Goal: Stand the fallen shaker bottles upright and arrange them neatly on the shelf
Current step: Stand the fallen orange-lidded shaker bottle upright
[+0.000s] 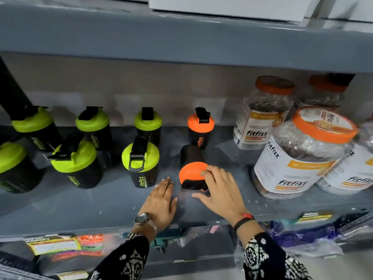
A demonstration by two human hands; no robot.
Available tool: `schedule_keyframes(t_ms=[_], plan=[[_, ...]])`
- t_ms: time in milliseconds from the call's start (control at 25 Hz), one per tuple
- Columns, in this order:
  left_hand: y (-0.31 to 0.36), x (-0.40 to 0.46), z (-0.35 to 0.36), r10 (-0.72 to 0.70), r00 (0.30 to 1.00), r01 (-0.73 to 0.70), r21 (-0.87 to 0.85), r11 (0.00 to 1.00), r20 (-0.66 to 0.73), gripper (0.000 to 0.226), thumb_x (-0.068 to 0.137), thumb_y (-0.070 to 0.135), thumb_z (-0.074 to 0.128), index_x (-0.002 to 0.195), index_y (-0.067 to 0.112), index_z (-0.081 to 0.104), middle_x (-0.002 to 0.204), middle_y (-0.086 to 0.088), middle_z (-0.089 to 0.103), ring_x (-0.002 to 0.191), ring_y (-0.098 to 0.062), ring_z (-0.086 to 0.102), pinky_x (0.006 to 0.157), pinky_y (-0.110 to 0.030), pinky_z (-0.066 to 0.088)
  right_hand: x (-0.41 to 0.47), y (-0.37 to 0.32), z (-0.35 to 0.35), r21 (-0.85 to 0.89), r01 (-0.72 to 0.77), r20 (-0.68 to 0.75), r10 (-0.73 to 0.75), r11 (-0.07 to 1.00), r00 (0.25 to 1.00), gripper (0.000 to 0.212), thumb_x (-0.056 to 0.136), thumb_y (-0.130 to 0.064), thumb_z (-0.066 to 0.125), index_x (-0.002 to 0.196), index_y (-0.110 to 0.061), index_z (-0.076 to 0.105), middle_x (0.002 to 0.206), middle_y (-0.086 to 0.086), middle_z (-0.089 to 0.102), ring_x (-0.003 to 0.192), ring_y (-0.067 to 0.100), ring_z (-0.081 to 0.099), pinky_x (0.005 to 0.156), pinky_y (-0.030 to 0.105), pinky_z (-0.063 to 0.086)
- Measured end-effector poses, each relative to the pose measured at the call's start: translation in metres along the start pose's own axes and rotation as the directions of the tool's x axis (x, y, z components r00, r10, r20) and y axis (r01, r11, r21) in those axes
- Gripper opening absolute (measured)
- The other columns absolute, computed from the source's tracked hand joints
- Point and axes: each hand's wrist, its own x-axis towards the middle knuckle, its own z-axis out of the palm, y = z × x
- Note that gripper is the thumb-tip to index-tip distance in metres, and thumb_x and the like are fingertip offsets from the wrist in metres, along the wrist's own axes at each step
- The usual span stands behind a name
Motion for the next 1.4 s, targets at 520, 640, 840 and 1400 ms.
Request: schedule_keyframes(t_ms=[520, 640, 840, 1400], plan=[[-0.001, 0.001, 0.002, 0.028, 0.999, -0.028, -0.02, 0.999, -0.026, 0.053, 0.095, 0.028, 0.032, 0.141, 0.007, 0.014, 0.154, -0.011, 0.01, 0.142, -0.021, 0.01, 0.116, -0.029, 0.005, 0.002, 0.0, -0.013, 0.049, -0.033, 0.022, 0.032, 0.998, 0.999, 0.039, 0.06, -0.031, 0.08, 0.088, -0.012, 0.061, 0.088, 0.007, 0.067, 0.073, 0.028, 0.063, 0.068, 0.034, 0.042], [0.0, 0.001, 0.003, 0.034, 0.998, -0.036, -0.041, 0.998, -0.048, 0.052, 0.094, 0.026, 0.035, 0.139, 0.005, 0.019, 0.153, -0.013, 0.015, 0.141, -0.024, 0.013, 0.116, -0.031, 0.008, 0.023, 0.017, -0.047, 0.126, -0.094, 0.132, 0.077, 0.988, 0.988, 0.041, 0.068, -0.03, 0.074, 0.097, -0.011, 0.054, 0.101, 0.009, 0.059, 0.089, 0.031, 0.057, 0.075, 0.042, 0.041], [0.0, 0.0, 0.002, 0.035, 0.999, -0.036, -0.014, 0.999, -0.035, 0.053, 0.095, 0.028, 0.032, 0.14, 0.007, 0.015, 0.154, -0.012, 0.012, 0.142, -0.022, 0.01, 0.116, -0.029, 0.004, 0.078, 0.037, -0.079, 0.16, -0.126, 0.394, 0.054, 0.979, 0.918, 0.041, 0.076, -0.027, 0.068, 0.106, -0.01, 0.047, 0.108, 0.008, 0.047, 0.106, 0.029, 0.047, 0.089, 0.043, 0.04], [-0.002, 0.003, 0.005, 0.008, 1.0, -0.009, 0.051, 0.999, 0.022, 0.057, 0.095, 0.036, 0.029, 0.142, 0.013, 0.006, 0.156, -0.009, 0.003, 0.143, -0.021, 0.002, 0.116, -0.031, 0.001, 0.093, 0.048, -0.063, 0.137, -0.271, 0.554, 0.153, 0.953, 0.818, 0.053, 0.088, -0.037, 0.05, 0.134, -0.019, 0.033, 0.127, 0.015, 0.042, 0.122, 0.036, 0.039, 0.101, 0.044, 0.036]])
